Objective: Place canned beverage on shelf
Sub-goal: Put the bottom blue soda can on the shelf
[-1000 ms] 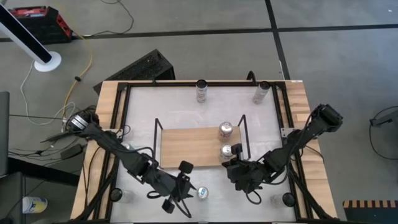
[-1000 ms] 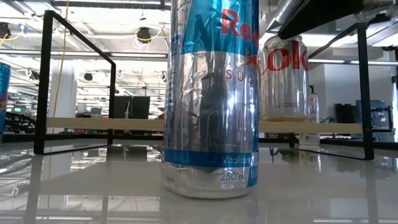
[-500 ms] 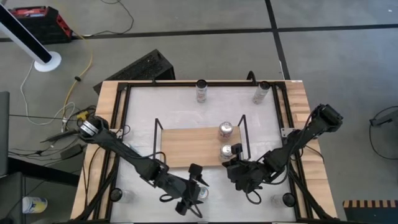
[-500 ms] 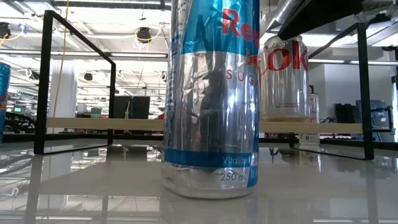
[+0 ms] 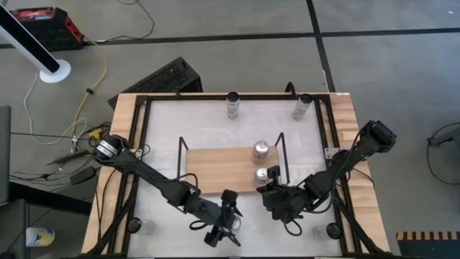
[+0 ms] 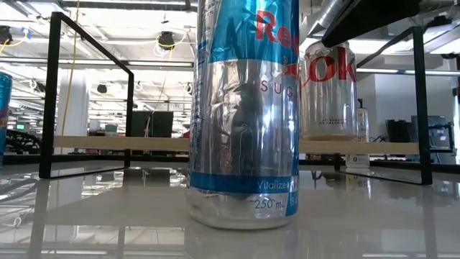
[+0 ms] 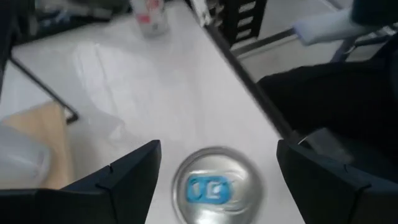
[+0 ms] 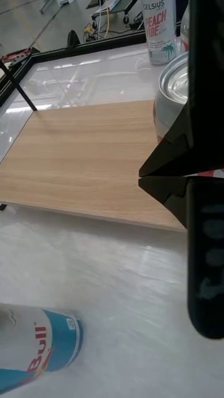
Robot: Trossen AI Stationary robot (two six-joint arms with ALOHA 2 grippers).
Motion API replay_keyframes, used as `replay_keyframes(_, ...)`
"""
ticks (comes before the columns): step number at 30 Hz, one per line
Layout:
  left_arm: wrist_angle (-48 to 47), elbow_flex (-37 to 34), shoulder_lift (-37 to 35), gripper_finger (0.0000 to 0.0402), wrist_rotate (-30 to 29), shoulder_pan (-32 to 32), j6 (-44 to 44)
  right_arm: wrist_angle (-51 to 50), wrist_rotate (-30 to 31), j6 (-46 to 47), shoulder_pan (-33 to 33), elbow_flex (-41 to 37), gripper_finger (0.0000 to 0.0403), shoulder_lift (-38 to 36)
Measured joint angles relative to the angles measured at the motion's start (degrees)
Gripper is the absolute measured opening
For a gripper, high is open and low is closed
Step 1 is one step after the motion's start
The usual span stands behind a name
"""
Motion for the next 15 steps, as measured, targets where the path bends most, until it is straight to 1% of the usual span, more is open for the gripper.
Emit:
replay_keyframes(3,-1.0,-0.2,0.6,0.0307,0.1,0.3,0.2,0.1,0.0,0.0,0.0,0.0,0.0024,0.0)
replay_keyframes(8,-1.3,-0.2,1.2,0.0307,3.4,1.1,0.1,0.0,0.0,0.0,0.0,0.0,0.0024,0.0)
replay_keyframes(15,-2.9,-0.2,1.1,0.0307,4.3,1.7,0.6,-0.2,0.0,-0.1,0.0,0.0,0.0024,0.5)
